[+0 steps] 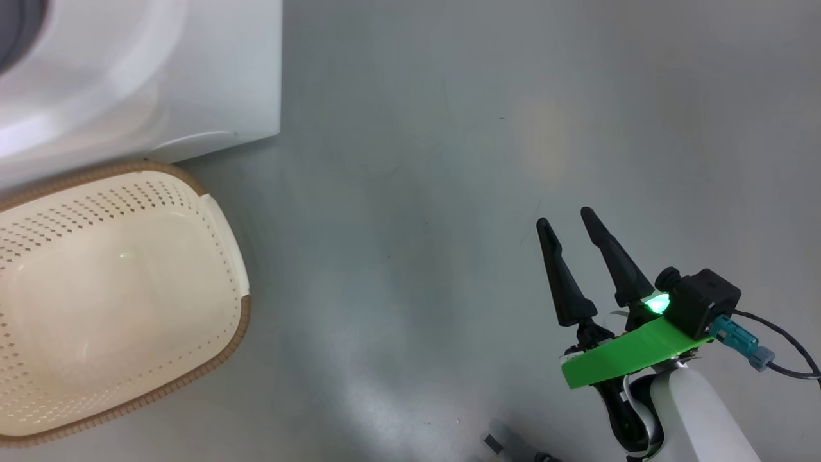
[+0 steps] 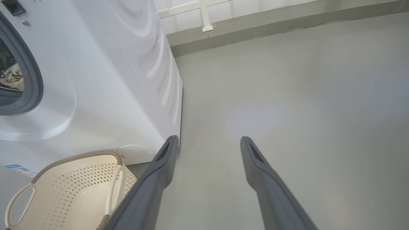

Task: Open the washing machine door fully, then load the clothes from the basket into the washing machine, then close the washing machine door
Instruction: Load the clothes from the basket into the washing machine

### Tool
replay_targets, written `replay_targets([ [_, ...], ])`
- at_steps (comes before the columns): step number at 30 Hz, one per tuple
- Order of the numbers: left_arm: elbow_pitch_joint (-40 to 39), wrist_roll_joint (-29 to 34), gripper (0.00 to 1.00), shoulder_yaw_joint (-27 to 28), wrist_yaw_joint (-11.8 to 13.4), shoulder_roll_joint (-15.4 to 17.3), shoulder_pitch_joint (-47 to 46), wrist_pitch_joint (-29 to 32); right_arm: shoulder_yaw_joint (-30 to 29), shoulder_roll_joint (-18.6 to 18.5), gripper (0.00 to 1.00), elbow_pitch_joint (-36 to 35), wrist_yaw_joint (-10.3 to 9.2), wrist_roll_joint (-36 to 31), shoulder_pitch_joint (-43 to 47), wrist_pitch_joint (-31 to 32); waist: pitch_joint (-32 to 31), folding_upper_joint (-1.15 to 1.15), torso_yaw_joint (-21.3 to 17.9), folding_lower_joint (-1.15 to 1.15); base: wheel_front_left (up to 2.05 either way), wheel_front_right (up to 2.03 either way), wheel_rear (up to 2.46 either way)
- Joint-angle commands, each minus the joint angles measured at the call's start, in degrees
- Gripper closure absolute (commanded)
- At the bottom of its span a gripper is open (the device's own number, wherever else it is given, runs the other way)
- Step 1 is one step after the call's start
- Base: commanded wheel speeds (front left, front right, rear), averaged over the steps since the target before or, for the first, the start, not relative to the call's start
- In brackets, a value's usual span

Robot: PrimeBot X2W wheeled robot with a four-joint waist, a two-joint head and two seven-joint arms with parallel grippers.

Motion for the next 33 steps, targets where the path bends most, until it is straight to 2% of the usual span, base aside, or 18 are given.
replay_targets([
  [1,-1.2,0.6,0.0,1.5,-0.1,2.7,-0.4,-0.3,1.0,0.1,0.0,-1.3,0.09,0.6,0.5,-0.3,-0.3,0.0,0.2,0.0,0.0,0.0,0.0],
  [14,-2.0,-1.4,0.0,2.3,-0.1,-1.5,5.5,-0.3,0.9,0.1,0.0,-0.7,0.09,-0.9,0.2,-0.3,-3.2,0.0,2.5,0.0,0.0,0.0,0.0],
  [23,-5.0,-3.0,0.0,3.4,-0.1,-5.6,16.1,-0.3,-0.5,-1.0,0.0,0.2,0.09,-2.1,1.0,-0.3,-8.4,0.0,5.6,0.0,0.0,0.0,0.0],
  [33,-11.3,-1.8,0.0,4.1,-0.1,-10.6,28.2,-0.3,-1.2,-3.5,0.0,1.7,0.09,-2.0,3.2,-0.3,-14.5,0.0,9.8,0.0,0.0,0.0,0.0],
])
